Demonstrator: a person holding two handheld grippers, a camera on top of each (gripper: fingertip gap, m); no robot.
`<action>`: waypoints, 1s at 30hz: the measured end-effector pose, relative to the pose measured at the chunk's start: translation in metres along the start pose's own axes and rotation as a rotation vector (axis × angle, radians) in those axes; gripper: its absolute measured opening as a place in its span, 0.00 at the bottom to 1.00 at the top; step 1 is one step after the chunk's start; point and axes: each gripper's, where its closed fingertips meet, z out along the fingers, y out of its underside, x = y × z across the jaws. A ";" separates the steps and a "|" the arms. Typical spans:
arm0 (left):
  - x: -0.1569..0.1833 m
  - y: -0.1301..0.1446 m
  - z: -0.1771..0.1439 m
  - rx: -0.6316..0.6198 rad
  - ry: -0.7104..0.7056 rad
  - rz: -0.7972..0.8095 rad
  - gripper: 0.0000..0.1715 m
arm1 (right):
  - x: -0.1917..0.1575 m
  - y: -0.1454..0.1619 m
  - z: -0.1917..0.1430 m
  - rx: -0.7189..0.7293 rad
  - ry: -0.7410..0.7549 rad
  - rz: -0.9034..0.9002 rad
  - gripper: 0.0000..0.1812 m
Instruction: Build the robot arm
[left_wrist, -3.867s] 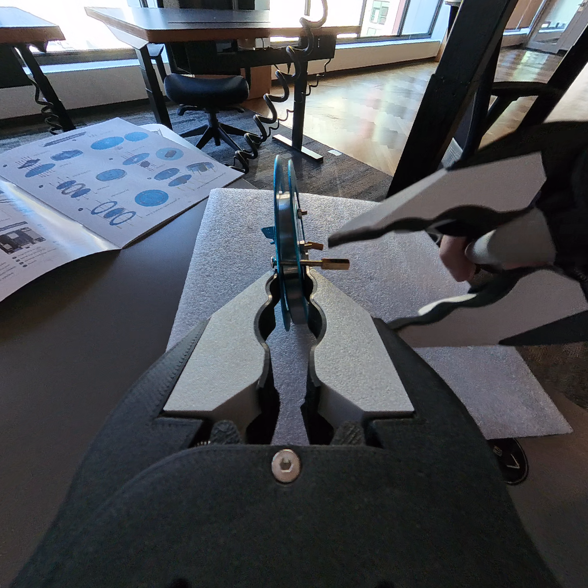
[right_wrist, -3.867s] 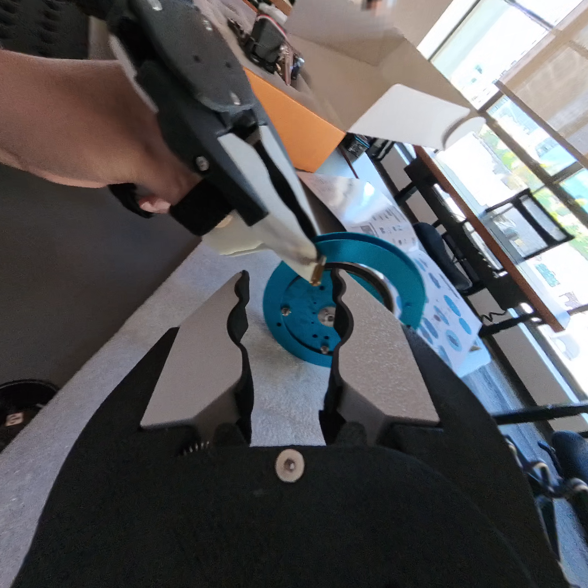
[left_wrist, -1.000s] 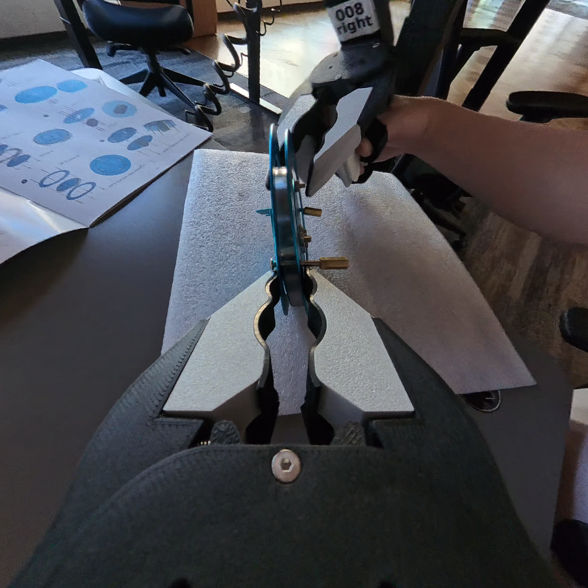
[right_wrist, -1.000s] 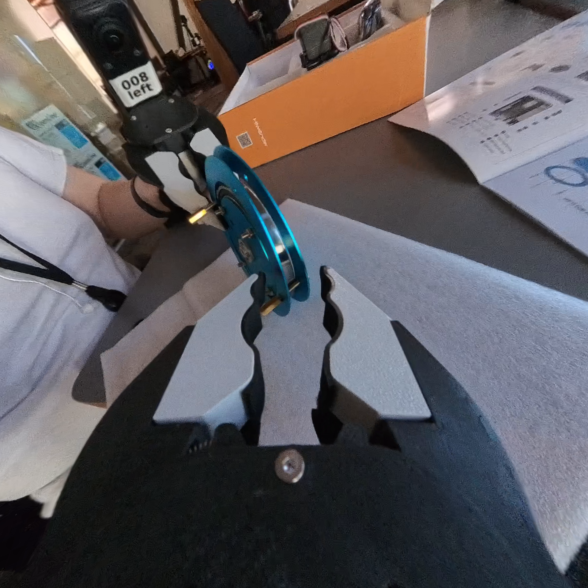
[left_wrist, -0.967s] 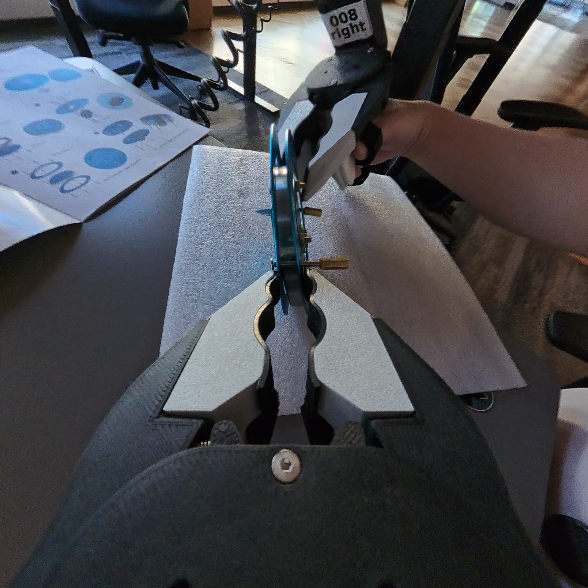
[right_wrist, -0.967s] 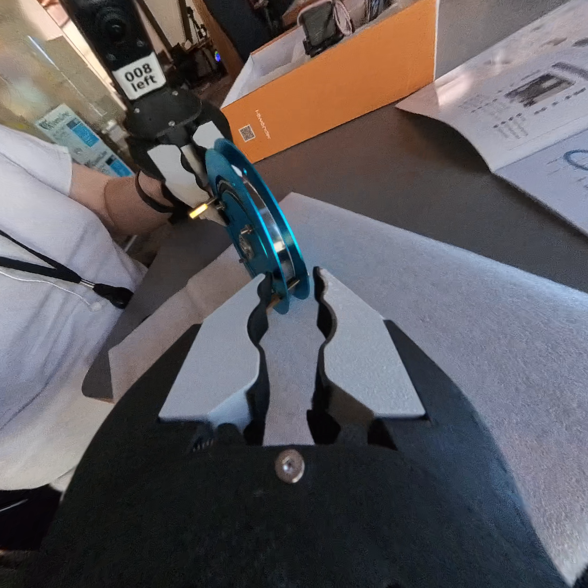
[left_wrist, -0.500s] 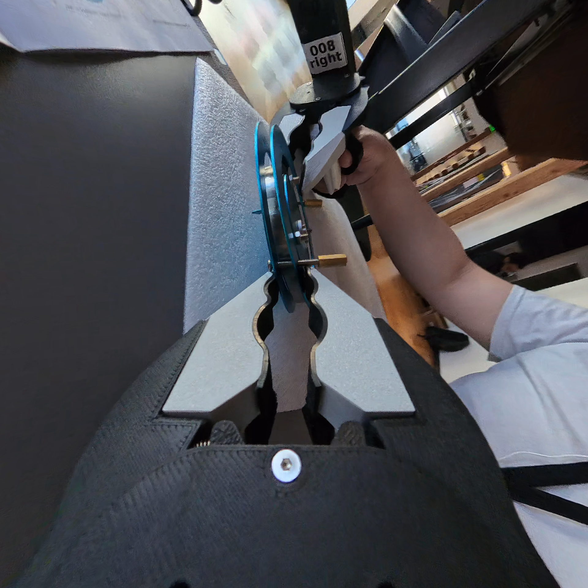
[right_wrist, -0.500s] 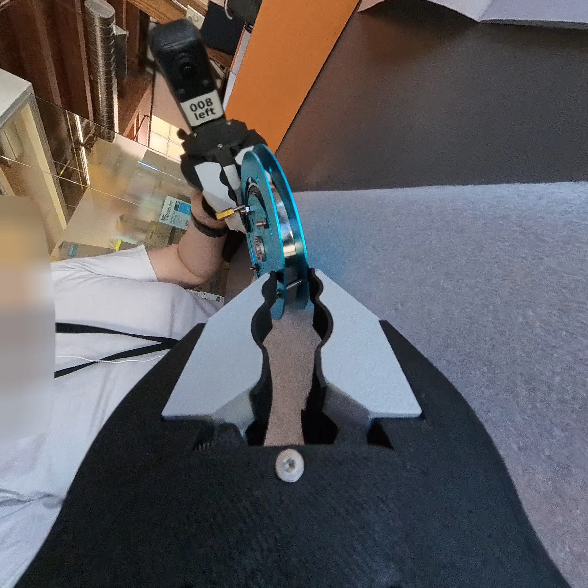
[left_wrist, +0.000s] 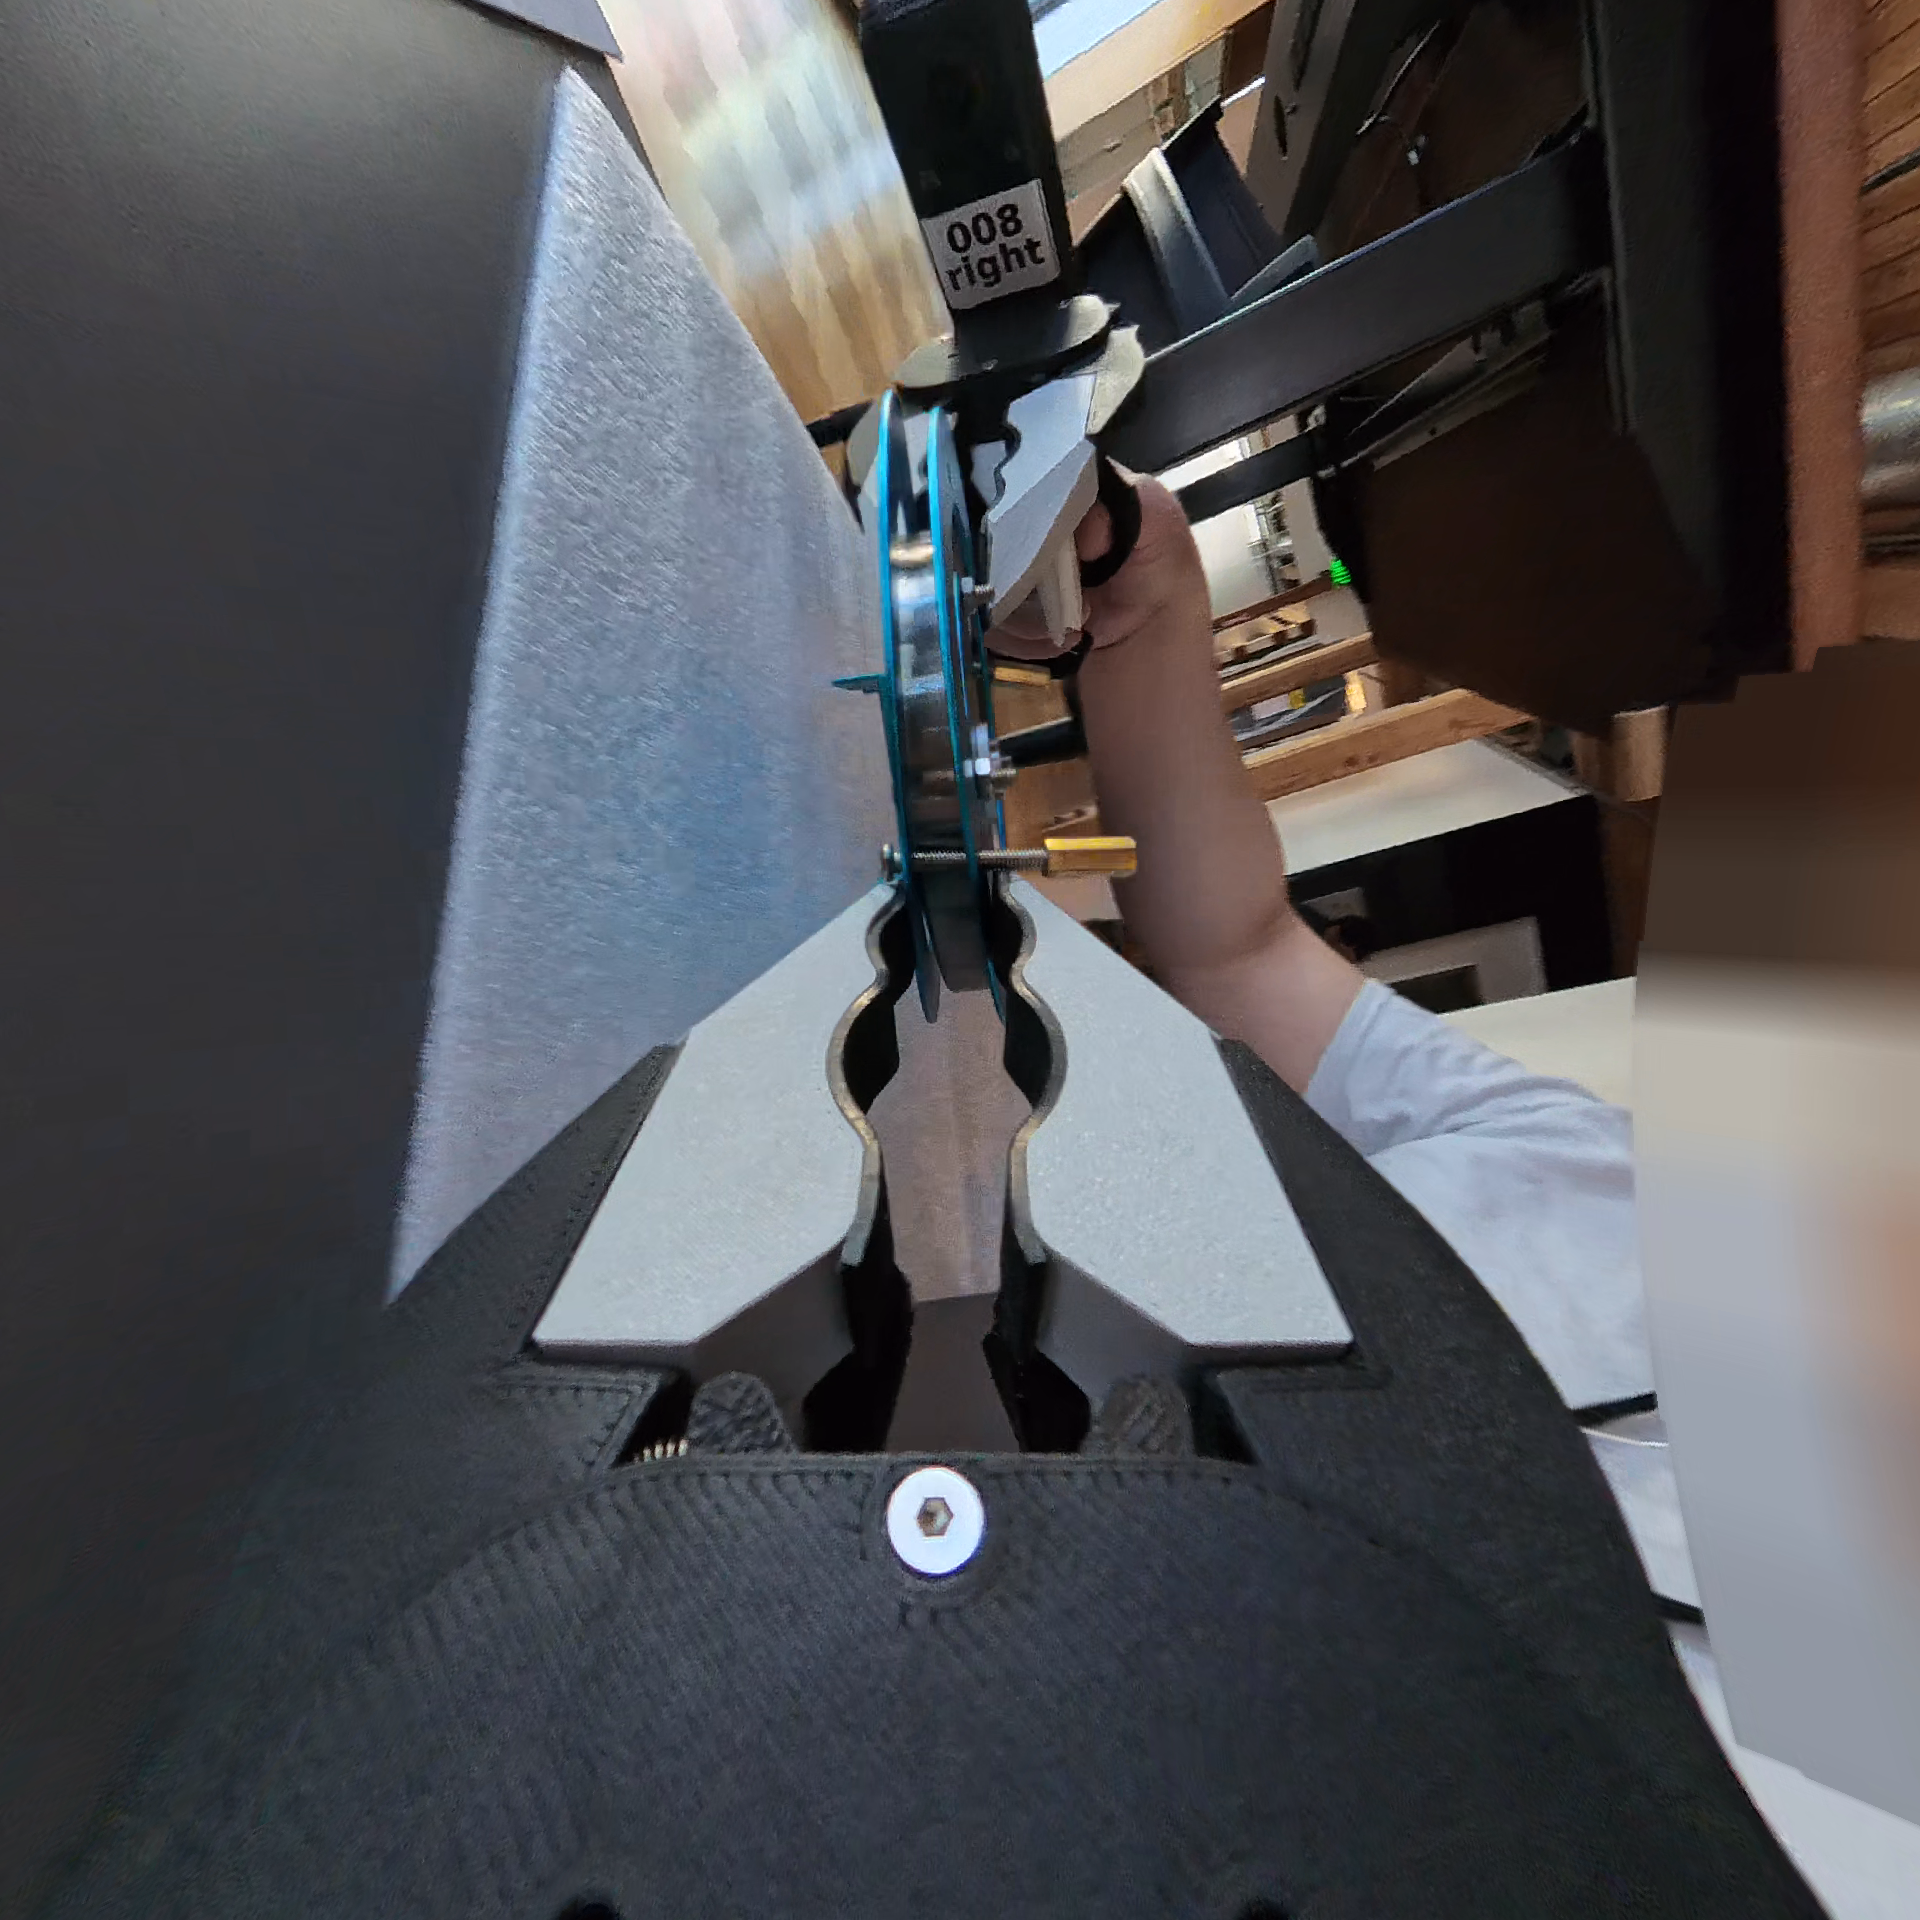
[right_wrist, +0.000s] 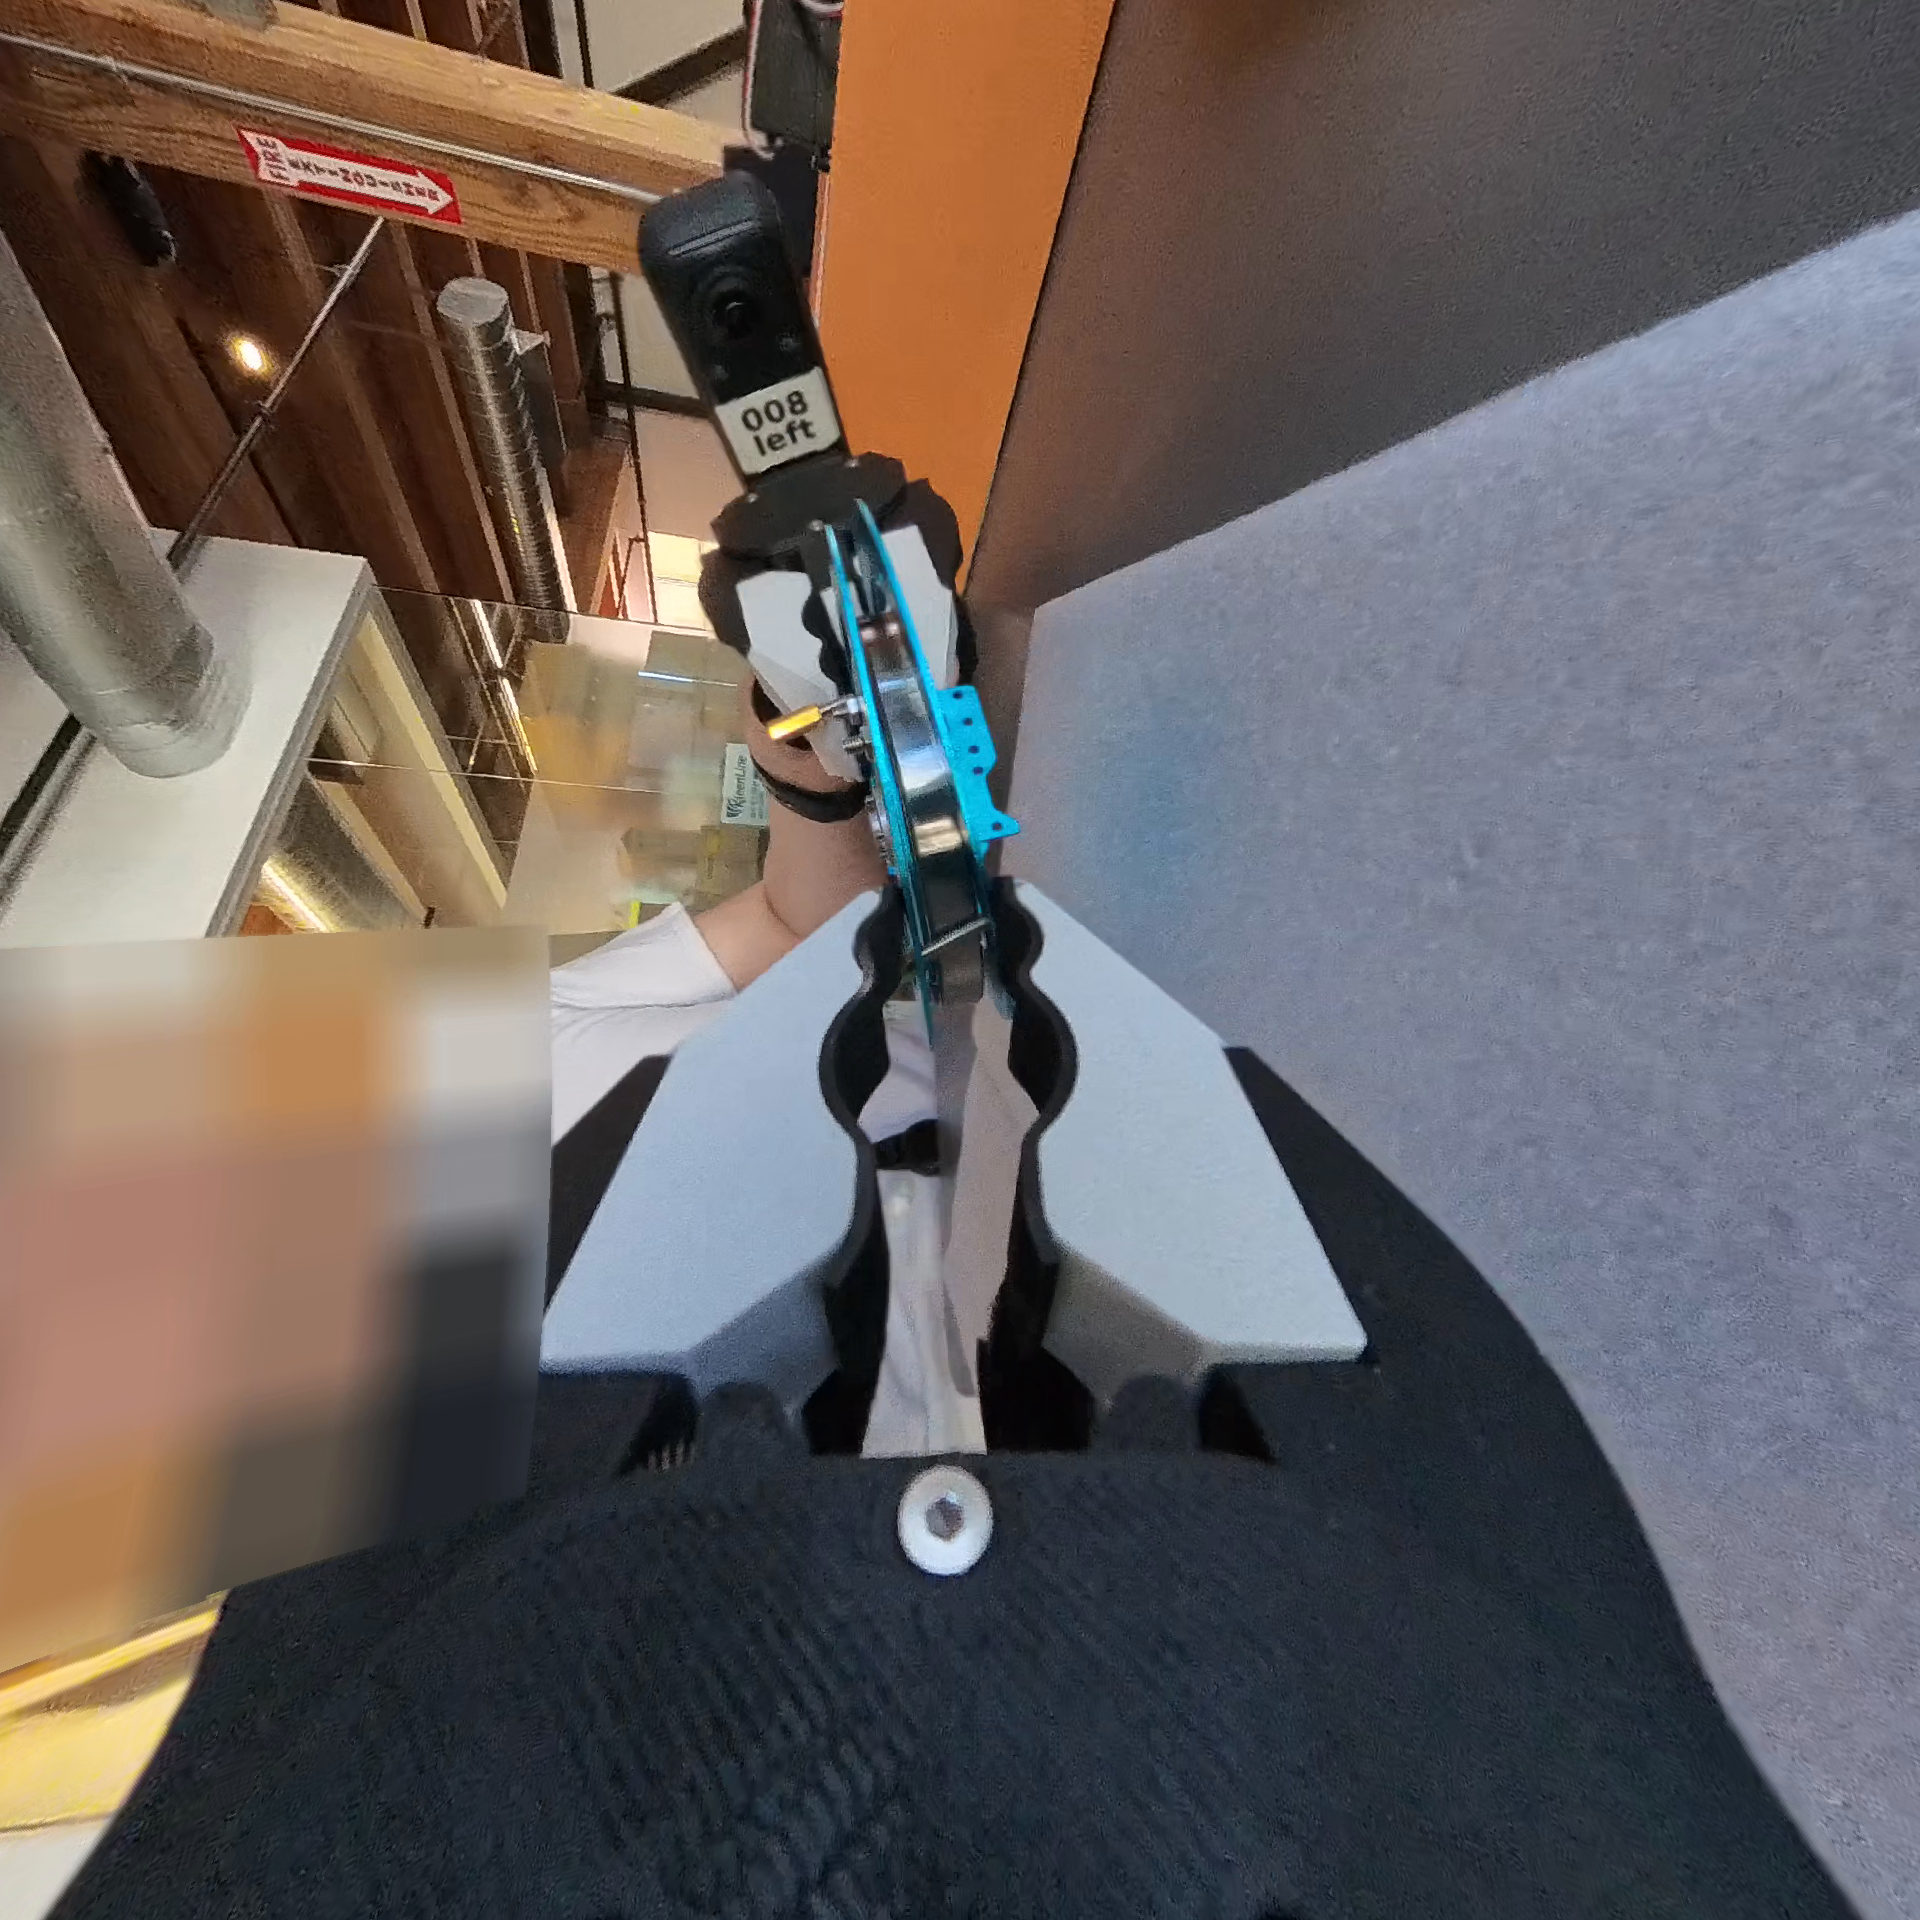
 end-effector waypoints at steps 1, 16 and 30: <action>0.005 0.002 0.001 -0.004 0.027 -0.044 0.07 | -0.004 0.004 -0.001 0.000 -0.011 0.017 0.09; 0.020 0.004 -0.004 -0.017 0.329 -0.475 0.07 | -0.038 0.036 0.004 0.114 -0.247 0.282 0.08; 0.014 -0.003 -0.006 -0.025 0.386 -0.588 0.08 | -0.031 0.028 0.004 0.313 -0.362 0.399 0.09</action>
